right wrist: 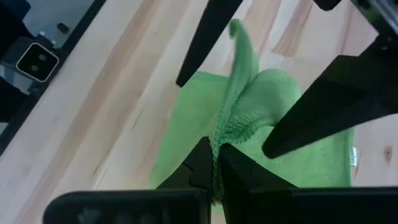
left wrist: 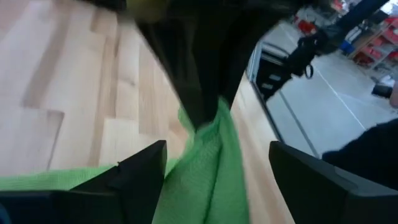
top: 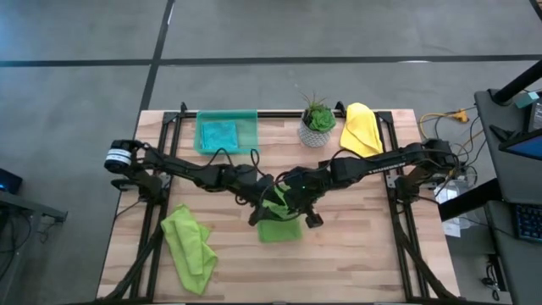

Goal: Fold microfiber towels
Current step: Fold the green microfiber cloth

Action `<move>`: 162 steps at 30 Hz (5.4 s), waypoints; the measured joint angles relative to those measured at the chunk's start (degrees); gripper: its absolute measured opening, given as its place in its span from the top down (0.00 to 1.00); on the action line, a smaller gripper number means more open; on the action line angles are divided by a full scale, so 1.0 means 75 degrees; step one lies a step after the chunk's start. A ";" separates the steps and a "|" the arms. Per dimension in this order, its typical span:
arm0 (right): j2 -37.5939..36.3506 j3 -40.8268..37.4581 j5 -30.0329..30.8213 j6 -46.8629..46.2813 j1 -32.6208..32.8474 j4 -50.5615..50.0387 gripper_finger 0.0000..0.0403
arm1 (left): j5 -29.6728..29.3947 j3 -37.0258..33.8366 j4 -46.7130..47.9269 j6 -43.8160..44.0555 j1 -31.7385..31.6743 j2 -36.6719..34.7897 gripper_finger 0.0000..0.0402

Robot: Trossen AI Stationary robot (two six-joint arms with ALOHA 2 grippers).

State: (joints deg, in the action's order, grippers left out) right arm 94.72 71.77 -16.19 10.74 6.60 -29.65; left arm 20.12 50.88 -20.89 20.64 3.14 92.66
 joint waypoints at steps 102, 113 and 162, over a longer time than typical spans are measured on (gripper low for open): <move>0.0000 -0.0026 0.0973 -0.5523 -0.0689 -0.1029 0.98 | -0.3052 0.2620 0.5153 0.2142 0.0460 0.1278 0.58; 0.0000 -0.0064 0.0973 -0.5578 -0.0686 -0.1041 0.98 | -0.3517 0.2905 0.5250 0.1740 0.0487 0.0968 0.89; 0.0681 -0.0166 0.0705 -0.4377 -0.0670 -0.0127 0.98 | -0.2699 0.2648 0.8118 0.1402 0.0580 -0.0015 1.00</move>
State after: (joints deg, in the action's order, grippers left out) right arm 99.83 70.52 -10.90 -22.08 1.57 -30.60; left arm -0.12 70.74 39.99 31.16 7.49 92.54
